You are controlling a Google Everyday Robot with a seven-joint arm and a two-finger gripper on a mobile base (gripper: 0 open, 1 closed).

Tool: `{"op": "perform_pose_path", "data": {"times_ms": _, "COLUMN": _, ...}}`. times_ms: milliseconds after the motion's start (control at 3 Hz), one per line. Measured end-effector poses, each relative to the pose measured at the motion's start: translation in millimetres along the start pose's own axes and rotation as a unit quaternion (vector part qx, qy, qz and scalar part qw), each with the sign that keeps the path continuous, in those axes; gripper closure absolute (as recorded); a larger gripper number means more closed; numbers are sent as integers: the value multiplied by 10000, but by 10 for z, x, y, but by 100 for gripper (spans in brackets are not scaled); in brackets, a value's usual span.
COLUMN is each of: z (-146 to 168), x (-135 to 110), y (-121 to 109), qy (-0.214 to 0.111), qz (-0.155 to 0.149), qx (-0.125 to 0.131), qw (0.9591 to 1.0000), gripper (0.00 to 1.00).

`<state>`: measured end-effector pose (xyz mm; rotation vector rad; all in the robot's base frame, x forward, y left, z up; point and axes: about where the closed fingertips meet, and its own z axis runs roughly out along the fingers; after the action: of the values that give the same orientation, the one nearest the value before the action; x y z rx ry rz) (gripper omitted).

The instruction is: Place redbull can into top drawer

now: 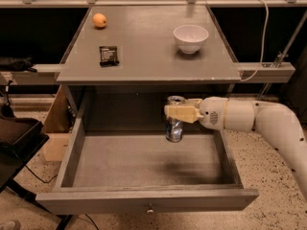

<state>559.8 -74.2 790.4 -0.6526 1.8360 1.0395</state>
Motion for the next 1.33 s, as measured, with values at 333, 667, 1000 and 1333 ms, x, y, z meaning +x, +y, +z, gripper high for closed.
{"op": "perform_pose_path", "data": {"times_ms": 333, "z": 0, "x": 0, "y": 0, "qy": 0, "qz": 0, "qx": 0, "qw": 10000, "gripper": 100}}
{"op": "perform_pose_path", "data": {"times_ms": 667, "z": 75, "x": 118, "y": 8, "qy": -189, "qz": -153, "qx": -176, "qw": 9995, "gripper": 100}}
{"op": "perform_pose_path", "data": {"times_ms": 1000, "z": 137, "x": 297, "y": 22, "qy": -588, "qz": -454, "qx": -619, "qw": 9953, "gripper": 100}}
{"op": "perform_pose_path", "data": {"times_ms": 1333, "z": 108, "x": 421, "y": 12, "qy": -648, "qz": -995, "qx": -934, "qw": 9885, "gripper": 100}}
